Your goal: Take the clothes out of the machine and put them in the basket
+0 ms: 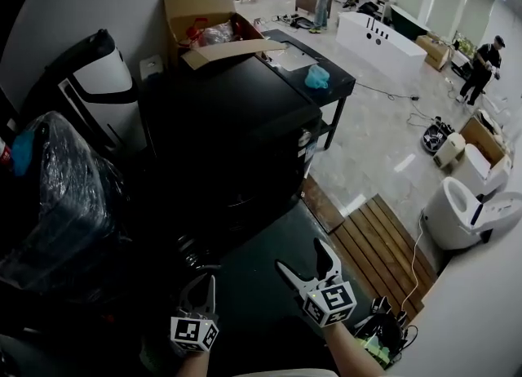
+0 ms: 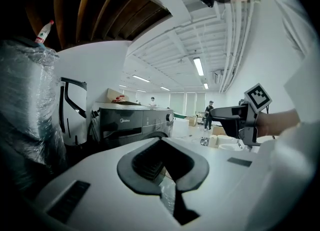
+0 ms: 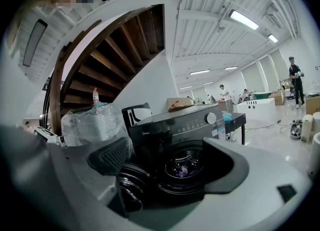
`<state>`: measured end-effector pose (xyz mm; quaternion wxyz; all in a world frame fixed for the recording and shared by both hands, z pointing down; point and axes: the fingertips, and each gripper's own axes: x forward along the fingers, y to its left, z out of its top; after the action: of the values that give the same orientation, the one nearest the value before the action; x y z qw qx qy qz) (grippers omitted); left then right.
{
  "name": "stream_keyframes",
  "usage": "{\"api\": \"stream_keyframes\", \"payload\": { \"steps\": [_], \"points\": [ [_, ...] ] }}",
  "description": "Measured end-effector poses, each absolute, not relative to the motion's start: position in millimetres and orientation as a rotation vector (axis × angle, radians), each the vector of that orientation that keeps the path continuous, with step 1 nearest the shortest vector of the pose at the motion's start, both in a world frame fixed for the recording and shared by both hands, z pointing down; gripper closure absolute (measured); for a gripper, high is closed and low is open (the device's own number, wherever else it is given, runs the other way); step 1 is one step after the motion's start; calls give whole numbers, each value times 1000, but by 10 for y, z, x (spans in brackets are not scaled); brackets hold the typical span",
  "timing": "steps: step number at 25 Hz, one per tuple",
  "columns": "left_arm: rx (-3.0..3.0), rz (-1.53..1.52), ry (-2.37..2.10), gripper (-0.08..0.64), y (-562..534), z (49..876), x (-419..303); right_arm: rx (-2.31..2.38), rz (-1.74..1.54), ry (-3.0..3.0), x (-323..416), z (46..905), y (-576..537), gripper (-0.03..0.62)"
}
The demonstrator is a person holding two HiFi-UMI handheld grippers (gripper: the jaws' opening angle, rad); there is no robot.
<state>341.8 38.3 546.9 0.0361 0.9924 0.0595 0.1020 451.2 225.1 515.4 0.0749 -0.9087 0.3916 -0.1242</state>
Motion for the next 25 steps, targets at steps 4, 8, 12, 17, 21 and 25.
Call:
{"api": "stream_keyframes", "payload": {
  "steps": [4,8,12,17,21,25],
  "points": [
    [3046,321,184,538,392,5834,3519,-2712,-383,1188,4610,5546,2189,128],
    [3042,293,175,538,405,6166,3636,-2702,-382,1208,4728,5915,2158,130],
    [3048,261,166,538,359,6619,3686,-2688,-363,1222,4841,6334,2105,132],
    [3041,249,126,538,276,7277,3764,-2669,-340,1236,5026,6932,2040,137],
    [3058,233,109,538,217,7687,3818,-2654,-316,1227,5093,7339,2028,138],
    [3066,174,104,538,181,8041,3860,-2668,-290,1260,5146,7731,2012,140]
  ]
}}
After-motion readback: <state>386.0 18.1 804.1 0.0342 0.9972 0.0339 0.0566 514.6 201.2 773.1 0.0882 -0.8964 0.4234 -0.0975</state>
